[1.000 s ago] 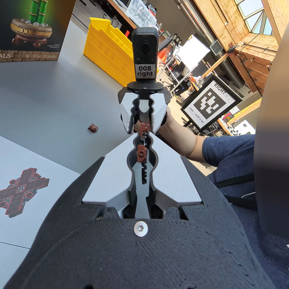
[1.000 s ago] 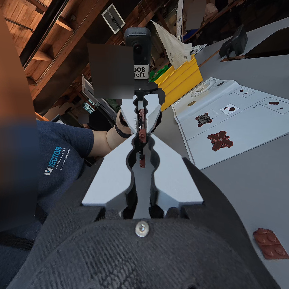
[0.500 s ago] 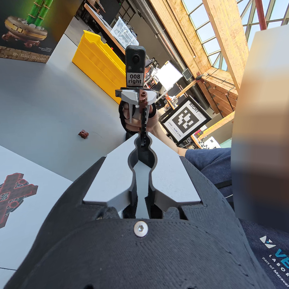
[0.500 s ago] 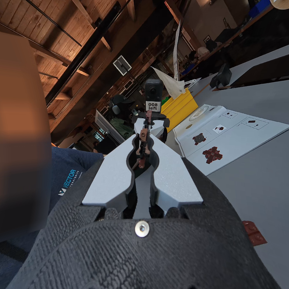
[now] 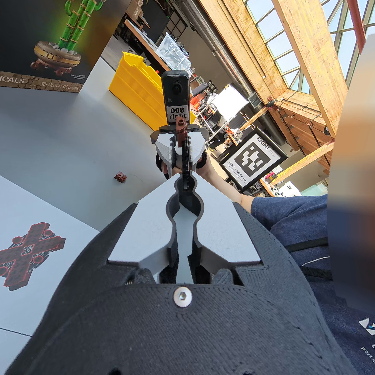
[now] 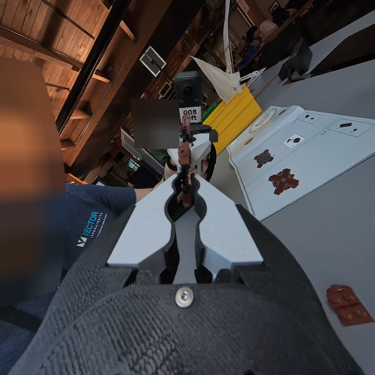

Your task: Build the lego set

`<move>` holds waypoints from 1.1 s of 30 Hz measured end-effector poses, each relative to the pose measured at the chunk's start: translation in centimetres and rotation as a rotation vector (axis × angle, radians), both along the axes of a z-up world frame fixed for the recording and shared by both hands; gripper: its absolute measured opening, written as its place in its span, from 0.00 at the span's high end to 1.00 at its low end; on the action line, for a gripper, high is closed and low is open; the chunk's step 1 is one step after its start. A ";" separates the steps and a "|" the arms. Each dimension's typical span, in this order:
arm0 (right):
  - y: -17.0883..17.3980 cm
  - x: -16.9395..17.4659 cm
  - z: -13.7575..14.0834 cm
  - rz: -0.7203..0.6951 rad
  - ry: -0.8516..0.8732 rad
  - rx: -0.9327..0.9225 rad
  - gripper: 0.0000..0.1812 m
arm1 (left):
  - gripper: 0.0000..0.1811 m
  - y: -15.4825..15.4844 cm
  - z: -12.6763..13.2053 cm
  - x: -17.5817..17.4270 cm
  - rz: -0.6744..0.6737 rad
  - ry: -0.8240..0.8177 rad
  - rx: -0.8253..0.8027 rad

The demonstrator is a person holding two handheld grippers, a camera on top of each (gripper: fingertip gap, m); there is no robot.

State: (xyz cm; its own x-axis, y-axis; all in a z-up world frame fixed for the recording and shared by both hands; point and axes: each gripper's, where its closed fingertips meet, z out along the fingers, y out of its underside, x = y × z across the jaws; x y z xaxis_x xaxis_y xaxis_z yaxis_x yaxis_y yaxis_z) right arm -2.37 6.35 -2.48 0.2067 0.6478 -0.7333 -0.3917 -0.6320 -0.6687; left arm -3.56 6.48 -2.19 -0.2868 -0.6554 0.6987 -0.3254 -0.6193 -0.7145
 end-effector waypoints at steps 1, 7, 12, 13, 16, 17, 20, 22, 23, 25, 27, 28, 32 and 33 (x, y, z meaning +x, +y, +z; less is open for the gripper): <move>-0.3 0.0 0.0 0.022 0.003 -0.010 0.98 | 0.99 -0.1 -0.2 0.1 -0.003 0.006 0.004; -0.5 6.2 1.2 -0.086 -0.037 -0.006 0.98 | 0.81 0.1 -1.1 0.6 0.032 0.012 0.201; -1.4 12.5 -0.7 -0.194 -0.087 -0.112 0.98 | 0.81 -0.4 -5.2 2.5 0.001 0.144 0.635; -1.4 13.3 -1.1 -0.213 -0.082 -0.143 0.98 | 0.82 -0.5 -5.8 3.3 -0.018 0.171 0.708; -1.2 14.6 -2.5 -0.262 -0.124 -0.196 0.98 | 0.81 -0.5 -7.5 6.0 -0.069 0.212 0.910; -1.2 14.7 -2.8 -0.263 -0.123 -0.206 0.98 | 0.81 -0.7 -8.1 6.8 -0.099 0.215 0.937; -1.1 14.5 -3.2 -0.251 -0.115 -0.228 0.98 | 0.81 -1.2 -9.7 8.4 -0.201 0.247 0.930; -1.0 14.6 -3.4 -0.255 -0.121 -0.234 0.98 | 0.82 -0.5 -11.3 9.1 -0.226 0.303 0.984; -1.0 14.6 -3.4 -0.255 -0.115 -0.232 0.99 | 0.82 -0.3 -11.7 9.3 -0.228 0.301 1.002; -1.0 14.6 -3.3 -0.254 -0.110 -0.230 0.99 | 0.82 -0.5 -12.2 9.7 -0.228 0.286 0.986; -0.9 14.4 -3.4 -0.251 -0.116 -0.228 0.98 | 0.81 -0.2 -12.2 9.9 -0.197 0.280 0.988; -0.9 14.3 -3.4 -0.246 -0.116 -0.219 0.98 | 0.79 0.0 -11.7 10.0 -0.165 0.264 0.977; -0.8 12.9 -2.6 -0.208 -0.118 -0.156 0.98 | 0.84 -0.1 -7.2 10.1 -0.075 0.139 0.697; -0.9 12.4 -2.3 -0.192 -0.128 -0.131 0.98 | 0.87 0.1 -5.7 10.0 -0.047 0.100 0.613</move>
State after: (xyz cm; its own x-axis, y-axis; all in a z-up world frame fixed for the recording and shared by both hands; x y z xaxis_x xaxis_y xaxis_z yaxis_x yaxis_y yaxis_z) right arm 9.99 5.45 -4.83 0.4129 0.4892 -0.7683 -0.4304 -0.6386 -0.6379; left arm 6.43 6.59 -7.89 -0.2774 -0.9342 0.2242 -0.4264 -0.0895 -0.9001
